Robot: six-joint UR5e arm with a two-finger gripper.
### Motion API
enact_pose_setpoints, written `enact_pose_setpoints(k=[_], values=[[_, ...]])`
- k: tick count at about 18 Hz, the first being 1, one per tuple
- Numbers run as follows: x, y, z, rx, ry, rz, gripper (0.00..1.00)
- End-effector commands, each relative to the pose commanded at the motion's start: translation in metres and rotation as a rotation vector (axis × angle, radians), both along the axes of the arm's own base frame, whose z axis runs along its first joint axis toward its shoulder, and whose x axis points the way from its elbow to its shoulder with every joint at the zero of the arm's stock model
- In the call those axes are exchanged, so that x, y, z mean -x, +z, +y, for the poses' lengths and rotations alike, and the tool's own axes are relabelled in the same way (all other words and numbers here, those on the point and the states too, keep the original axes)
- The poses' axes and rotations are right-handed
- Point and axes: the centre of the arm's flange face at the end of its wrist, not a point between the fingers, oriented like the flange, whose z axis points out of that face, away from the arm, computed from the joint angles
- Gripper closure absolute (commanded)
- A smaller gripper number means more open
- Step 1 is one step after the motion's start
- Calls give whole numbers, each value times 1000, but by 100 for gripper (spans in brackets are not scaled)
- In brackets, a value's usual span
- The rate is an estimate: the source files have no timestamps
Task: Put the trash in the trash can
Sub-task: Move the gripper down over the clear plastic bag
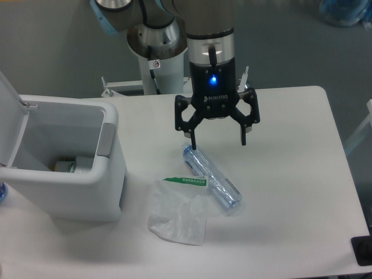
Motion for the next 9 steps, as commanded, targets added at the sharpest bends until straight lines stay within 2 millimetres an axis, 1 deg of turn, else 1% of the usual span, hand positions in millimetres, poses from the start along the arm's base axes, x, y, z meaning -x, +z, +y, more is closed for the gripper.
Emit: enact_pose_setpoints(k=[3, 4, 6, 7, 9], values=[[5, -6, 4, 13, 0, -3, 0], [5, -11, 7, 18, -1, -10, 0], [11, -29, 12, 38, -1, -24, 0], [13, -36, 14, 46, 1, -26, 0], [10, -51, 19, 56, -8, -34, 0]])
